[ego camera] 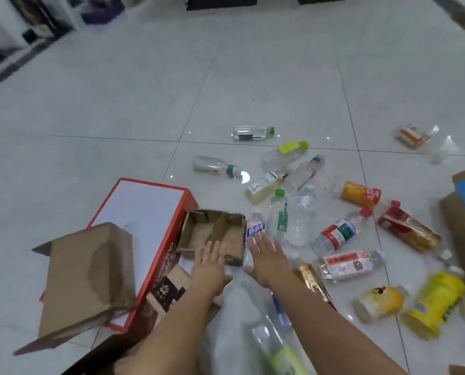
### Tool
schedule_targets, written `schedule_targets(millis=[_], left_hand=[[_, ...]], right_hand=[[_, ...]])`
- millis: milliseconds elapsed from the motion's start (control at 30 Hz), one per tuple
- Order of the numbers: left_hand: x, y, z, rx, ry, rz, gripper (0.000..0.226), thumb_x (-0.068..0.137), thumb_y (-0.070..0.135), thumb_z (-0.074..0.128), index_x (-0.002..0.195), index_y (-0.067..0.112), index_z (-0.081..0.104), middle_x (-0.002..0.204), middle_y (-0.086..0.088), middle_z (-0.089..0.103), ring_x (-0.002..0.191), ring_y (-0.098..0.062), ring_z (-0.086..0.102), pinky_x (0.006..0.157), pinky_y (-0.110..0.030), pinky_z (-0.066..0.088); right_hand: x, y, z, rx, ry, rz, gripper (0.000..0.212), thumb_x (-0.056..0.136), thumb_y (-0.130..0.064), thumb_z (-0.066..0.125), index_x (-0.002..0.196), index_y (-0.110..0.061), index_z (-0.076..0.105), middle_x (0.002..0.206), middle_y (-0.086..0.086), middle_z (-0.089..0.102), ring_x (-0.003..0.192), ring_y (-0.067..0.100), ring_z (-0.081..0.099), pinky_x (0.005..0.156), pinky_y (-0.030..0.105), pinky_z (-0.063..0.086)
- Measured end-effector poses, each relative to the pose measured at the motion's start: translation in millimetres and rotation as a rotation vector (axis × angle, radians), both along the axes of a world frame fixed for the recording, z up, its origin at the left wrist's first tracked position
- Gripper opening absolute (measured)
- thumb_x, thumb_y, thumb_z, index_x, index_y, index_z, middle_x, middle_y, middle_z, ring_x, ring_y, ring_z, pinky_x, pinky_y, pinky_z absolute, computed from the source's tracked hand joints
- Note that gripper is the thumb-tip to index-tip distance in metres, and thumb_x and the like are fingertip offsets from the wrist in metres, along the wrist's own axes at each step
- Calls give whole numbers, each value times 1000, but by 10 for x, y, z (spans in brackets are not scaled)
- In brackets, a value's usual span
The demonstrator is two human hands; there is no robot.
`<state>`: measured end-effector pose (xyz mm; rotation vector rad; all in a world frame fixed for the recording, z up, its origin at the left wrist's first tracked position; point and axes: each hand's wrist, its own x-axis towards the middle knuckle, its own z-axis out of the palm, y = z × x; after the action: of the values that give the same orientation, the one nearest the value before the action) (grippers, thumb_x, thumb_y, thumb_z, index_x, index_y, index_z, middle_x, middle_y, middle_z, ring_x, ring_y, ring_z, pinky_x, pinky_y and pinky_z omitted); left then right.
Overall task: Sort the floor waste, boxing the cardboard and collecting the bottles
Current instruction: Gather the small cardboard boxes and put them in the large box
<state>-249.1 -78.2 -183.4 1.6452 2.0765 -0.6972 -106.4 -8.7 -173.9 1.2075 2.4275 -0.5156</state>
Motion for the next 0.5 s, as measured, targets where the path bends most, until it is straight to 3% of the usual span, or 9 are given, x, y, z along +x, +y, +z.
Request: schedule_targets(millis=[133,300,500], left_hand=[[-212,-45,-362,65,-2,70,81,99,45,39,153,12,-11,161,-7,-15,149,-25,-14,119,-44,-7],[-456,-99,-165,220,-20,131,75,99,49,35,155,16,-3,162,-6,-11,149,-23,-15,119,-45,-9],[-843,-348,-27,65,-190,351,88,88,68,41,155,29,1,161,-1,-17,147,-25,-21,115,-56,-12]], right_hand=[[-280,325,-334,86,-8,130,76,96,-41,43,154,-16,0,162,2,-8,150,19,-7,120,45,-1],[-380,220,-453,-3,-123,252,83,93,-53,41,154,-15,1,162,1,-6,149,17,-8,120,45,-1],[-697,123,-580,-27,-187,370,80,94,-52,41,154,-15,3,162,4,-2,150,20,-6,119,46,-3]])
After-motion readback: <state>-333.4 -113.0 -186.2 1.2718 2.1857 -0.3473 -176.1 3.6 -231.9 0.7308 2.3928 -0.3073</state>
